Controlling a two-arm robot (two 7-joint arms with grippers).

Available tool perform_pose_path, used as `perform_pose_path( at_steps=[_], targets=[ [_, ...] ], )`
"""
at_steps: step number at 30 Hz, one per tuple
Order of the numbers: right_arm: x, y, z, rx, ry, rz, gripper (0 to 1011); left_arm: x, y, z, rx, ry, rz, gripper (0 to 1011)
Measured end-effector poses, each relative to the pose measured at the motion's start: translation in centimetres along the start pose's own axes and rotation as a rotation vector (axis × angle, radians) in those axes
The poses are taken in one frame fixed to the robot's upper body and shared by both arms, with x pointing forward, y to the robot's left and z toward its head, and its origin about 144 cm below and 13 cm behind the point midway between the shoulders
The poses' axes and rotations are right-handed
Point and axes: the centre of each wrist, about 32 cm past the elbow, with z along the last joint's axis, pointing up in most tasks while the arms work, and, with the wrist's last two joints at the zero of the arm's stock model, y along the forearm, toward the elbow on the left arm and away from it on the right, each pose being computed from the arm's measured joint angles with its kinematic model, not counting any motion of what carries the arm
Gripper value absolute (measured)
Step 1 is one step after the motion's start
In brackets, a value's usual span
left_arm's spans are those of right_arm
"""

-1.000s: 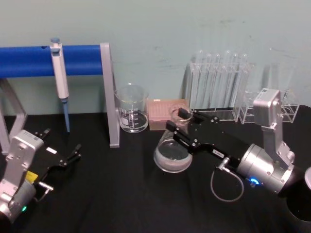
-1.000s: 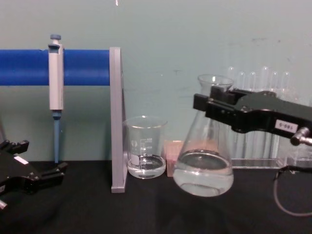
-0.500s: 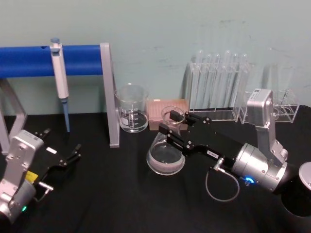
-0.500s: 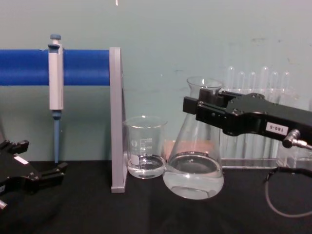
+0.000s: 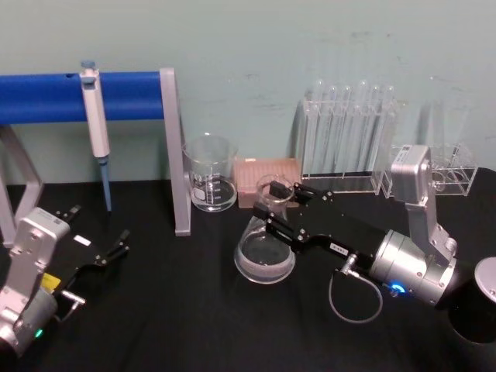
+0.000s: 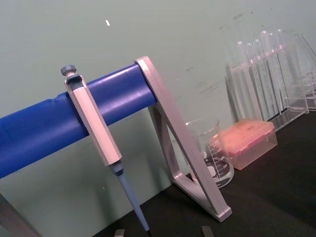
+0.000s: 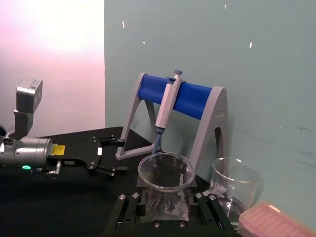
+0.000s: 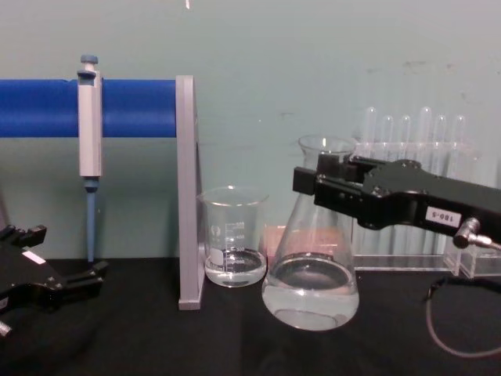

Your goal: Grasp the erlenmeyer flask with one hand, shake it three times, then place it back.

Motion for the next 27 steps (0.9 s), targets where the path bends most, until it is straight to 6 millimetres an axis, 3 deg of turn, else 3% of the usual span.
perform_pose_path(
  at_steps=[27],
  targets=[
    [0.6, 0.6, -2.7, -0.065, 0.025, 0.024, 449, 0.0, 0.0, 0.0, 0.000, 0.000, 0.000, 1001]
  ],
)
